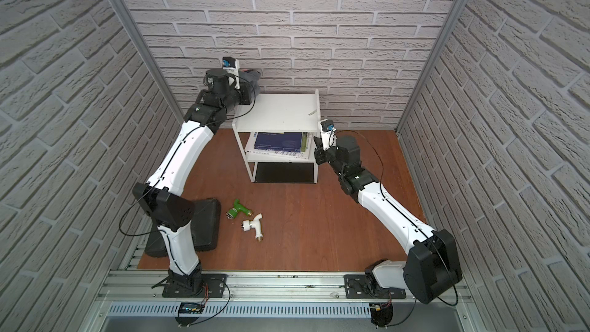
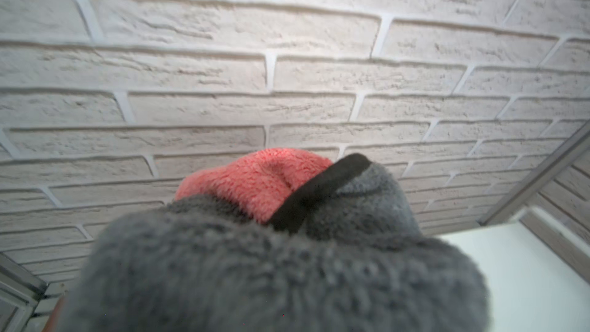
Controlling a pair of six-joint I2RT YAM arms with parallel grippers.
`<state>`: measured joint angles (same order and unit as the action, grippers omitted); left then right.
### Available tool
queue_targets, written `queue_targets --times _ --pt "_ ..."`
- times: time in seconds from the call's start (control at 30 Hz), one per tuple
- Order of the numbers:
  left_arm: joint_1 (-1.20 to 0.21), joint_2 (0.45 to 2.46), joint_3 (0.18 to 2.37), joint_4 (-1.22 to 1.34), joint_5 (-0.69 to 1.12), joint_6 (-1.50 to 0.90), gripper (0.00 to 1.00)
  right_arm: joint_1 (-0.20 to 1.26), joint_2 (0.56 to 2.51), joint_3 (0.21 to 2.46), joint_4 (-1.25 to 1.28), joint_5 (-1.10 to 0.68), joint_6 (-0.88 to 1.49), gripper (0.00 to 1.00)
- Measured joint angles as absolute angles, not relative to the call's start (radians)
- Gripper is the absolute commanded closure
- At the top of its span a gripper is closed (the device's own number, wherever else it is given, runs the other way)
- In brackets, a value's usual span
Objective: Wipe the bookshelf clean with a cloth
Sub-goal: Wipe the dust from the shelf.
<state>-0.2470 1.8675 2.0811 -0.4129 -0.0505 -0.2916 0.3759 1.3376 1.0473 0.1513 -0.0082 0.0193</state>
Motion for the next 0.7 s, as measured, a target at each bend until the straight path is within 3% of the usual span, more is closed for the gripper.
queue_targets --times 0.2,0.37,0.7 --pt "-0.259 1.488 1.623 -0.352 -0.019 -0.318 1.0 0.376 1.341 1.049 0.153 0.002 0.022 0.97" --pt "-0.252 1.304 1.527 -0.419 0.03 -0.303 1.0 0.377 1.344 1.05 0.154 0.003 0.027 0.97" --pt "-0.164 1.674 1.896 -0.491 0.129 -0.287 1.0 0.377 1.348 1.061 0.143 0.003 0.035 0.97"
